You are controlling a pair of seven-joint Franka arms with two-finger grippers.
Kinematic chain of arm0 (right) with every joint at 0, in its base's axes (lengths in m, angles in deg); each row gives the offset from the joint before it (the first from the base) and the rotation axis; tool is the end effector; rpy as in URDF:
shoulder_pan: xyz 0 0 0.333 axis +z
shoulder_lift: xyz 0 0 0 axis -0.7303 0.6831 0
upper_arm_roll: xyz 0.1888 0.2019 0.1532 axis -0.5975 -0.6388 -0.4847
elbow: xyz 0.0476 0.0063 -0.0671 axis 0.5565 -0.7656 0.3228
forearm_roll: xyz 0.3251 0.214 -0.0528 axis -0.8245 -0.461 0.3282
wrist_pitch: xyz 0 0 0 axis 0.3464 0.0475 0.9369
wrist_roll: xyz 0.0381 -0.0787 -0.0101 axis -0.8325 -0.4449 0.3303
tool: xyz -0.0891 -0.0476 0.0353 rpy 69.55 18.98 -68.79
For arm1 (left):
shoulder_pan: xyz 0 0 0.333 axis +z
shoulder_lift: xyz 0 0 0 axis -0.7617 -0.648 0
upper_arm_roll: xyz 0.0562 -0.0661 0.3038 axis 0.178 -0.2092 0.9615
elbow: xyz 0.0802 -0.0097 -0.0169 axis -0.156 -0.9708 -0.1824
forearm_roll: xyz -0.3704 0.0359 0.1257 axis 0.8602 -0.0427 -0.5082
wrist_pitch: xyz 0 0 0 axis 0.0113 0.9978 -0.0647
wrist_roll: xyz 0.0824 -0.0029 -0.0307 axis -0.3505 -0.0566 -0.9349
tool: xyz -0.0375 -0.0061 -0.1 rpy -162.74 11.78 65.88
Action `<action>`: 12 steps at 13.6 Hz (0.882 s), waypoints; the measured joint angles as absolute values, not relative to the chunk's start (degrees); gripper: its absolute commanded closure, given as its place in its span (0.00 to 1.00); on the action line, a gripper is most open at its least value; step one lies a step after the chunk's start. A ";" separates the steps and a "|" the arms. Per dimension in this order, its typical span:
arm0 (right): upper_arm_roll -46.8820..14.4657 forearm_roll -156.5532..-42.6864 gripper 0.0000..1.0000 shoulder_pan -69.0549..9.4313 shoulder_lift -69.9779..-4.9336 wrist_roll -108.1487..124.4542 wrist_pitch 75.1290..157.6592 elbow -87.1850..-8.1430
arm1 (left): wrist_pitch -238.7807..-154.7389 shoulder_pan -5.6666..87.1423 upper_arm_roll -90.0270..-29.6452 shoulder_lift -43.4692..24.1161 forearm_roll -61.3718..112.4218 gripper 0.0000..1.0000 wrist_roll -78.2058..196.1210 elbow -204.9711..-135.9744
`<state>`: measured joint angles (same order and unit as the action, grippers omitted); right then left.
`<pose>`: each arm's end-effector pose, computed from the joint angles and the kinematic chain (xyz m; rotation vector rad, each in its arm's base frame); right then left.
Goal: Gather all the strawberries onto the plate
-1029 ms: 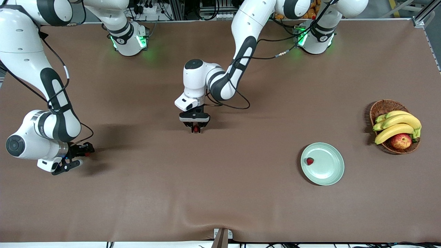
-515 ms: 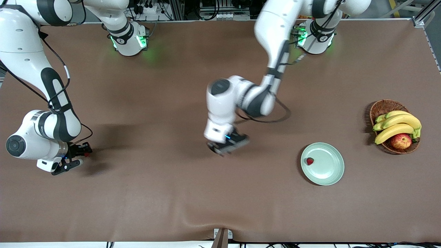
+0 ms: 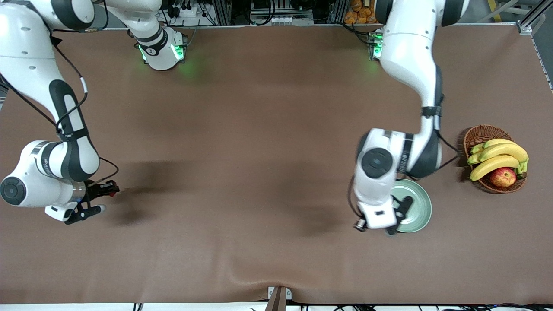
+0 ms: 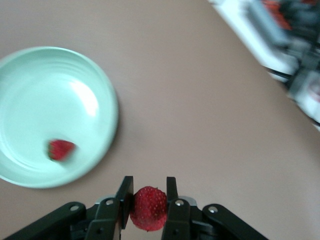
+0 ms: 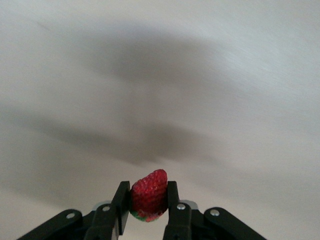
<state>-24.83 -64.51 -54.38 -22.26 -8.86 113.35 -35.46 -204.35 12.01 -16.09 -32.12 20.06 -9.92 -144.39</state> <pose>0.6828 -0.0546 0.2498 -2.9815 -0.4295 0.3106 0.7162 -0.2469 0.2905 -2.6529 -1.4187 -0.4153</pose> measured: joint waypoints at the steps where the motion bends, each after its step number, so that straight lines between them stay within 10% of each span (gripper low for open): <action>1: -24.93 -65.98 0.92 -51.68 -23.46 -4.26 112.29 -34.90 | -203.69 13.60 -16.07 -32.28 20.06 1.00 -9.97 -145.39; 11: -25.17 -73.08 0.94 -28.68 -26.36 31.66 110.29 -35.15 | -203.43 22.86 -17.86 -34.11 20.12 0.98 -10.61 -150.58; 12: -25.18 -73.56 0.94 -26.57 -26.07 33.73 110.76 -35.18 | -203.50 22.89 -17.86 -34.22 20.12 0.01 -10.72 -151.19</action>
